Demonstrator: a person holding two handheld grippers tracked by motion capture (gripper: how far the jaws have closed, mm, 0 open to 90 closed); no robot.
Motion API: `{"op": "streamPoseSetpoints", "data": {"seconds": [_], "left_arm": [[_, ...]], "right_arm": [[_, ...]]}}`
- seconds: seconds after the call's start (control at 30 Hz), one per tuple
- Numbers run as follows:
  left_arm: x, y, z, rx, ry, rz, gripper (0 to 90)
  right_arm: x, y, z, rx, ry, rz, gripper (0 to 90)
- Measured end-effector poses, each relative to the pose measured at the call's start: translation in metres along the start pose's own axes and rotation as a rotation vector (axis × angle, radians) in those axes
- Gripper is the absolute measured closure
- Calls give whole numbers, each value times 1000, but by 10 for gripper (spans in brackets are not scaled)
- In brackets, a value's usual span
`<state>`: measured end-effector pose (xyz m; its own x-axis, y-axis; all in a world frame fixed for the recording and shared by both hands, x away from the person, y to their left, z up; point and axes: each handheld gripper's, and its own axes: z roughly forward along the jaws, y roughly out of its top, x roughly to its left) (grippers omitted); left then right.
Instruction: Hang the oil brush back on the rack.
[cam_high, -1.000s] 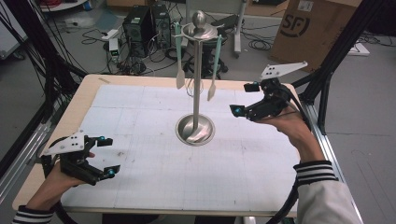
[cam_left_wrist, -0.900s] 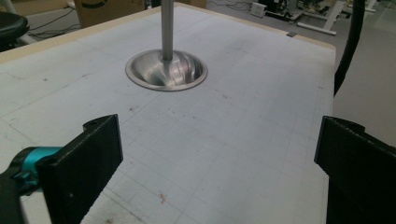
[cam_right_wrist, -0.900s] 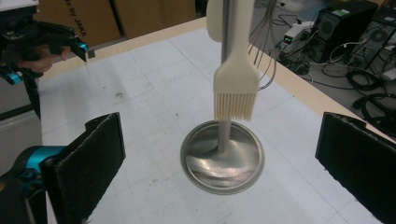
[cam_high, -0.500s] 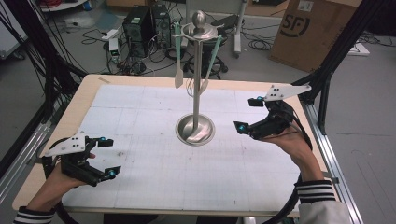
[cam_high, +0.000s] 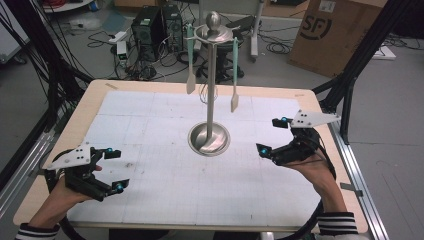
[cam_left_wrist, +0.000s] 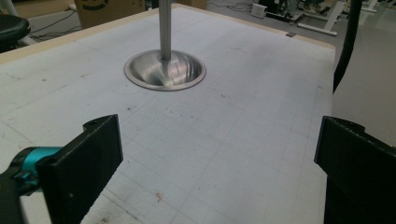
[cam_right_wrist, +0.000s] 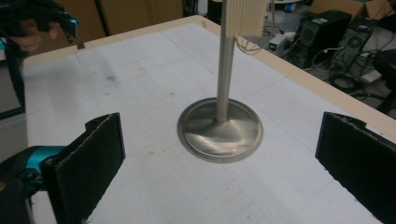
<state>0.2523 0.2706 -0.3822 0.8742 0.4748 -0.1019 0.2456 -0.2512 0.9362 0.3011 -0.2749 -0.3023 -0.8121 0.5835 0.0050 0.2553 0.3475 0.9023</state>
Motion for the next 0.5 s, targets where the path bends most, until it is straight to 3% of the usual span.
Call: {"op": "streamPoseSetpoints", "data": {"seconds": [0.33, 0.5], "left_arm": [[-1, -3, -2, -12, 38, 17, 17], [-2, -7, -4, -31, 48, 24, 17]], "right_arm": [[2, -32, -11, -33, -58, -2, 2], [5, -53, -14, -47, -81, 20, 2]]}}
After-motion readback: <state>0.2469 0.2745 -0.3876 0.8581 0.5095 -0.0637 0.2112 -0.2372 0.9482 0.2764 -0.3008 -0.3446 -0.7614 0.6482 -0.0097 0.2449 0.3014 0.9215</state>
